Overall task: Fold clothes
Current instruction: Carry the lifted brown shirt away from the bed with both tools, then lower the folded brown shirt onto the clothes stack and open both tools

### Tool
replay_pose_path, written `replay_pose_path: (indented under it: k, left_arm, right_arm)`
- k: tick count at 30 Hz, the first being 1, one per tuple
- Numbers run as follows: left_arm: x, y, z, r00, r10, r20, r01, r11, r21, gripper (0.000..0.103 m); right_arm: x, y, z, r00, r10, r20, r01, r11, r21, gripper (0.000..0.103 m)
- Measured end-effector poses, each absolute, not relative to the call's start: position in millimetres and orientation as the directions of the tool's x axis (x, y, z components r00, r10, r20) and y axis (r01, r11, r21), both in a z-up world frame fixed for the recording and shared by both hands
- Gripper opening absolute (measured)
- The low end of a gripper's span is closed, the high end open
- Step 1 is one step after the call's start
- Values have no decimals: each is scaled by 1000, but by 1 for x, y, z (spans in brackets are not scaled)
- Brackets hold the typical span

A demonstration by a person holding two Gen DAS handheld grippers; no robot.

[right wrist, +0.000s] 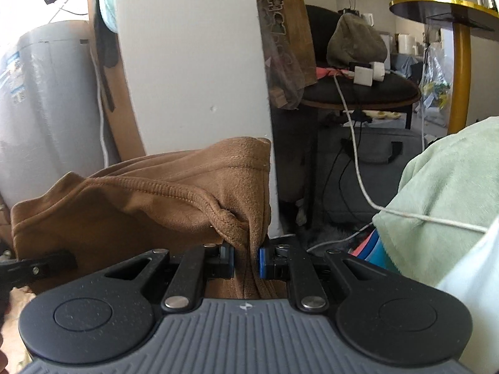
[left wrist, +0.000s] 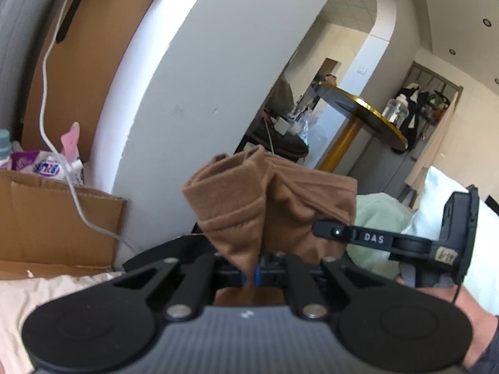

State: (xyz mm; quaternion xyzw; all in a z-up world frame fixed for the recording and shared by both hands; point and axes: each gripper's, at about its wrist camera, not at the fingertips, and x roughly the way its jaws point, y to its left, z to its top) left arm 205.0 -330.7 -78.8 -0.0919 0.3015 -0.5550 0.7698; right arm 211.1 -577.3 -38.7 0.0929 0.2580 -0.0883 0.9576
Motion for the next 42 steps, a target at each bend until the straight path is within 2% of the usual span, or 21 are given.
replay_pose_path:
  k: [5,14,25,29,36,42]
  left_arm:
    - [207,-340,-91,156,-925,-346,812,320,-489,6]
    - [192,-351,-104,85,-940,-330,816,256,-519,6]
    - [181,-365,-121,31,-932,-361,802,238,-548,6]
    - [190,-369,-124,42,-928,-370,815,246,-525,6]
    - [231,-389,-135,97,-909,-404,805,310,-505,6]
    - [273,-401,-151,163,-882,-442,772,393,-500,6]
  right_arm:
    - [220,-583,-49,842,-156,-516,250,961,119,14]
    - [209,-578,-55,816,-259,-516,293,956,-17,14]
    - [197,-589,-80,782,-320,-535,341,938,-63,14]
    - [197,-587,-84,787,-324,-525,329,940,-86,14]
    - [233,-603,-97,778,-294,-555,334,942,-32,14]
    - [272,-595,-107,749,-305,-588,300,948,-109,14]
